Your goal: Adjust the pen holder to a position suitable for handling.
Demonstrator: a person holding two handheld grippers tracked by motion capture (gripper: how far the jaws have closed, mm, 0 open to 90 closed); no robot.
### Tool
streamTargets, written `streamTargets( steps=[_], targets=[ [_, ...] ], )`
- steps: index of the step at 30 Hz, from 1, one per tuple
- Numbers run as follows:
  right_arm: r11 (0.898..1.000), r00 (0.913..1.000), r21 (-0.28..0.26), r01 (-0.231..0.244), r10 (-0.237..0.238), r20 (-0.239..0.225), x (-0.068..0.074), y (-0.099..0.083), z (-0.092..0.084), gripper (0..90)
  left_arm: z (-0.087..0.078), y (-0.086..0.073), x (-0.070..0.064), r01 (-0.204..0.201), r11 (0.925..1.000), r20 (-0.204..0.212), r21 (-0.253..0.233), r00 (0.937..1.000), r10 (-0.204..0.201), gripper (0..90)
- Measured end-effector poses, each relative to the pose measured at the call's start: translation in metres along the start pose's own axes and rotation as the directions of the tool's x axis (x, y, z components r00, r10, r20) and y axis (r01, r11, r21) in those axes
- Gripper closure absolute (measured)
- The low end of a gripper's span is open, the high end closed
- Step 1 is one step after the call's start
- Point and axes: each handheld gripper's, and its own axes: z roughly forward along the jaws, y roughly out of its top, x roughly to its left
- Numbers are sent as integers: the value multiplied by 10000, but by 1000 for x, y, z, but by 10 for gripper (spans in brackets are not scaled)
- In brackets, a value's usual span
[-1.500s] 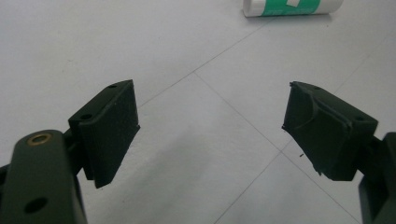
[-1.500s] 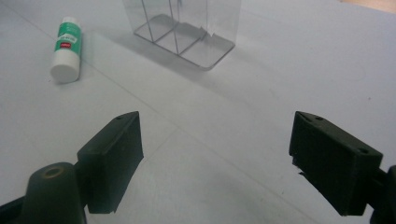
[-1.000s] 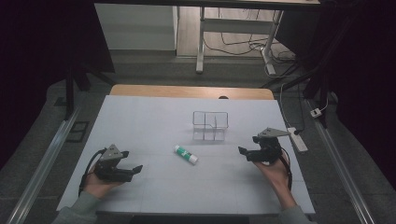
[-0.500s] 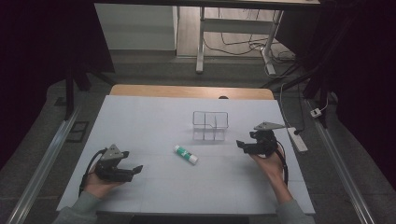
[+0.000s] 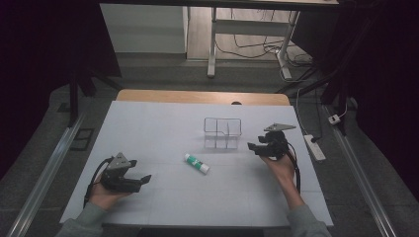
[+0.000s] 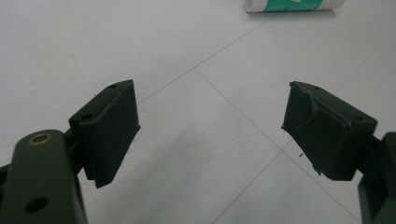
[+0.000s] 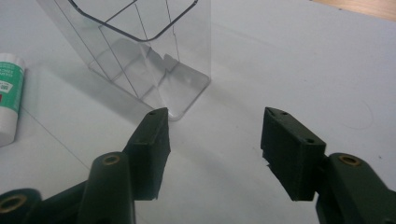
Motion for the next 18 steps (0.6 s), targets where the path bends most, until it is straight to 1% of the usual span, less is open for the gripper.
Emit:
streamTargets(
  steps=[2, 6, 8, 10, 12, 14, 16, 17, 18],
  targets=[
    [10000, 10000, 61, 23, -23, -33, 0, 2, 3, 458, 0, 0, 0, 6, 10000, 2, -2, 10000, -6, 178],
    [9998, 9997, 127, 180, -182, 149, 2, 3, 10, 519, 0, 0, 0, -5, 10000, 16, 22, 10000, 5, 178],
    [9993, 9992, 241, 277, -284, 285, 3, 3, 13, 570, 1, 0, 0, -12, 10000, 0, 46, 10000, 12, 178],
    [9990, 9993, 342, 289, -296, 213, 3, 4, 16, 620, 1, 0, 0, -16, 10000, 6, 51, 10000, 16, 178],
    [9993, 9996, 304, 225, -230, 135, 3, 5, 18, 696, 1, 0, -1, -24, 10000, 12, 51, 10000, 24, 178],
    [9990, 9996, 350, 291, -291, -19, 3, 6, 19, 799, 1, 0, -1, -34, 10000, 12, 75, 10000, 34, 178],
    [9984, 9992, 397, 395, -392, -96, 4, 7, 22, 877, 2, 0, -1, -41, 10000, 19, 84, 10000, 41, 178],
    [9981, 9990, 419, 447, -444, -103, 5, 8, 22, 899, 2, 0, -1, -43, 10000, 22, 86, 10000, 43, 179],
    [9981, 9988, 401, 470, -465, -128, 6, 9, 24, 899, 2, 0, -1, -43, 10000, 24, 88, 10000, 43, 178]
  ],
)
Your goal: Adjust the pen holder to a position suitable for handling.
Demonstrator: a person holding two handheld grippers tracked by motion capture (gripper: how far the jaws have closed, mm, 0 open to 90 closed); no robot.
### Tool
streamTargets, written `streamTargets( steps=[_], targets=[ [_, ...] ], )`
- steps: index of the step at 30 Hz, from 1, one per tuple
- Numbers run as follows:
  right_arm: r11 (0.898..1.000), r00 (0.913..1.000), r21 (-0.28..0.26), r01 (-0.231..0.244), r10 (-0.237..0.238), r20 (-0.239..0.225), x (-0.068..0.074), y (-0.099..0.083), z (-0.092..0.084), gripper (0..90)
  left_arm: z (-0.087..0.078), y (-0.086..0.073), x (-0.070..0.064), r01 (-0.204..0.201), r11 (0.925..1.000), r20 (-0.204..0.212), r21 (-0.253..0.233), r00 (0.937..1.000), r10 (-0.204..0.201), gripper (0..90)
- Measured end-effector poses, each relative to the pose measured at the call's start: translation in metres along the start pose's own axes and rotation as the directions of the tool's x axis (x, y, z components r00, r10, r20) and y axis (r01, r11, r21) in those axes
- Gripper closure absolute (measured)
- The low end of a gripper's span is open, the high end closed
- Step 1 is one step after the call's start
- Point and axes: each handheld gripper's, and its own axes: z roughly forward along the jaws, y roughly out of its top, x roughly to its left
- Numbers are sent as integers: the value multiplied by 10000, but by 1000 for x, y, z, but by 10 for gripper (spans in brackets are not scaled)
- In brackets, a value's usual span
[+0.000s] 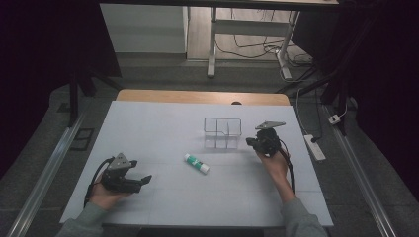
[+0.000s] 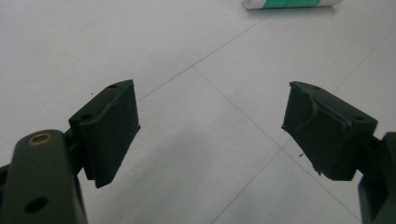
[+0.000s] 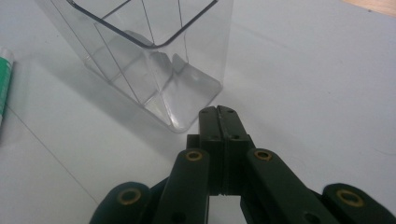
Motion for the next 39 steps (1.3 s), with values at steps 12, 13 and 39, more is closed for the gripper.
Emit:
streamTargets(
  steps=[12, 13, 39],
  targets=[
    [9993, 9996, 242, 289, -289, -20, 7, 5, 14, 900, 0, 0, -1, -57, 10000, -44, 29, 10000, 57, 178],
    [9993, 9996, 241, 288, -288, -24, 7, 5, 14, 900, -1, 0, -1, -61, 10000, -49, 31, 10000, 61, 179],
    [9983, 9984, 154, 560, -560, 34, 20, 16, 27, 900, 1, 0, -2, -107, 9999, -53, 98, 9999, 108, 179]
  ],
)
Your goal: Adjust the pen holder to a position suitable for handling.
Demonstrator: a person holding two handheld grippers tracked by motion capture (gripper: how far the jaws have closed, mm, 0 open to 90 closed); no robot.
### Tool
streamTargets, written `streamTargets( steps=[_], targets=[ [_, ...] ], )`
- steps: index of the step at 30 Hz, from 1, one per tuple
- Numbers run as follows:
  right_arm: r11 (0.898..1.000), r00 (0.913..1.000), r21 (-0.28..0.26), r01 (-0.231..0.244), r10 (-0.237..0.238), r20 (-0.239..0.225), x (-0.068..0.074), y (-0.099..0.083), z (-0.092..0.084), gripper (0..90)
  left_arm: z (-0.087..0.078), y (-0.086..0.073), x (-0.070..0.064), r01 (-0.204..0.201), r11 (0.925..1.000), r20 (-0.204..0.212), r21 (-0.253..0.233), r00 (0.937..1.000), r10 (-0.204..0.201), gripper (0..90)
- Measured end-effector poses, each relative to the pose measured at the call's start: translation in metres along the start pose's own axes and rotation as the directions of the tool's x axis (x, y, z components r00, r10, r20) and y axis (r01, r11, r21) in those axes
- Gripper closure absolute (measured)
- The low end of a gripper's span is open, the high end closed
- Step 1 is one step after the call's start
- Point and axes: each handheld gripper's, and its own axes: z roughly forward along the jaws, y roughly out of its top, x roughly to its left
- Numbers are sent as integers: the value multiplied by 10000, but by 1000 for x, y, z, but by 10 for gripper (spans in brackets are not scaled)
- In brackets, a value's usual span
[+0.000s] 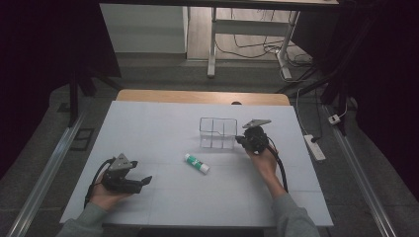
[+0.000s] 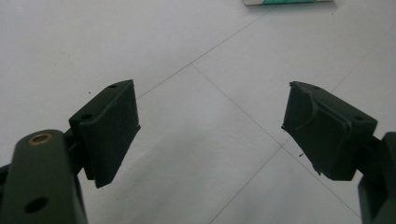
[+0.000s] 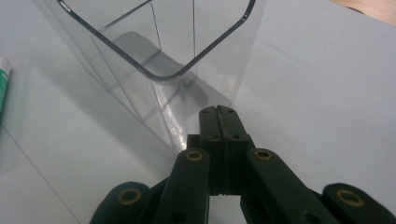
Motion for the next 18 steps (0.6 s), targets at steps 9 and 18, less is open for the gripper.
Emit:
streamTargets(
  steps=[9, 18],
  targets=[
    [9999, 9999, -68, 117, -117, -69, 7, 8, 9, 900, 0, 0, 0, -2, 10000, -7, 34, 10000, 2, 179],
    [9995, 9994, -141, 265, -268, -208, 13, 18, 18, 899, 0, 0, 0, -37, 10000, -7, 51, 10000, 37, 179]
  ],
)
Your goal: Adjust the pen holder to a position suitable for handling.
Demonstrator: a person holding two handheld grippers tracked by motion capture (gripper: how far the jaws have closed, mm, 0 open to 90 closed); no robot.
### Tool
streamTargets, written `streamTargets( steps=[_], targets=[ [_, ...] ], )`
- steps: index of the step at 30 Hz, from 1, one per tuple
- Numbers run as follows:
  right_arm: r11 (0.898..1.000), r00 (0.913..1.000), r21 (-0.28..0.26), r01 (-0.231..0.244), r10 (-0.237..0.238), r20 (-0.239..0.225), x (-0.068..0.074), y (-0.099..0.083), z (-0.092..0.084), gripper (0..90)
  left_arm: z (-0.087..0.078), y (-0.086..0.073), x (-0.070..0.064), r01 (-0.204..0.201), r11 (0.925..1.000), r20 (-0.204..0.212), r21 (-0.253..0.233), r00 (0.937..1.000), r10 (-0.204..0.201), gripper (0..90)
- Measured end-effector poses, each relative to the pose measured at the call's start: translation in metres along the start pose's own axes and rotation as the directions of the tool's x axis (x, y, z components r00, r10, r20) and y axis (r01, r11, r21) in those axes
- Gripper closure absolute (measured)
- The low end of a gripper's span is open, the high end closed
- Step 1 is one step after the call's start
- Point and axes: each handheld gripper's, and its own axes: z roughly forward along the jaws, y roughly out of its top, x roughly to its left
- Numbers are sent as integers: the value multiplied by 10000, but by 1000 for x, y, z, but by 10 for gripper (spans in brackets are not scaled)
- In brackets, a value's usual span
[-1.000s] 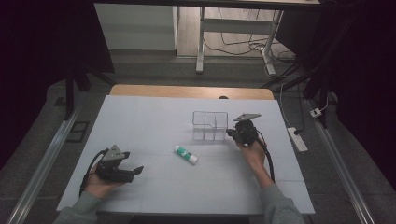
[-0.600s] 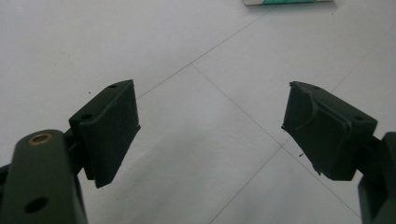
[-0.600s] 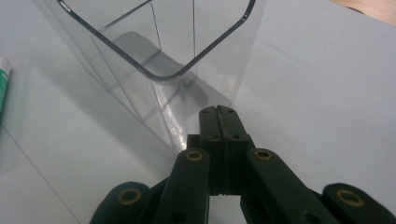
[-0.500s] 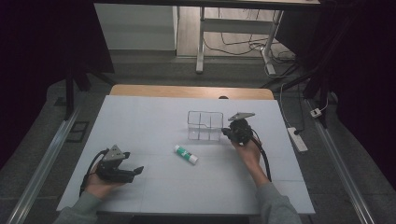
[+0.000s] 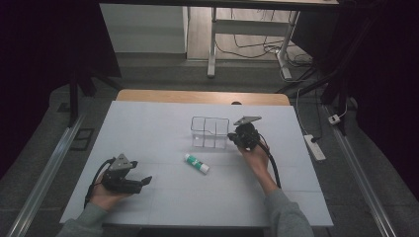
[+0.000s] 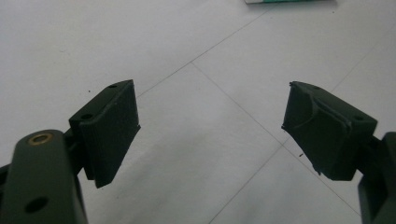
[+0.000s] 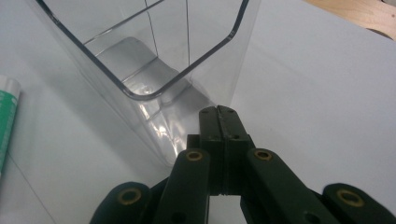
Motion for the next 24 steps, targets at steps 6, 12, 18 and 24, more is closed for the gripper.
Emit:
streamTargets(
  steps=[6, 12, 18, 24],
  targets=[
    [10000, 10000, 1, -3, 3, -63, 2, 4, 5, 899, 0, 0, 0, -4, 10000, -11, 8, 10000, 4, 179],
    [9999, 9999, -90, -51, 50, -108, 3, 7, 9, 899, 1, 0, -1, -71, 10000, -22, 60, 10000, 71, 179],
    [9999, 9997, -104, 3, -6, -227, 5, 11, 13, 899, 1, -1, -1, -48, 10000, -39, 77, 10000, 48, 179],
    [9999, 9995, -117, 10, -14, -304, 4, 11, 12, 899, -1, -1, -1, -56, 10000, -73, 14, 10000, 56, 179]
  ],
)
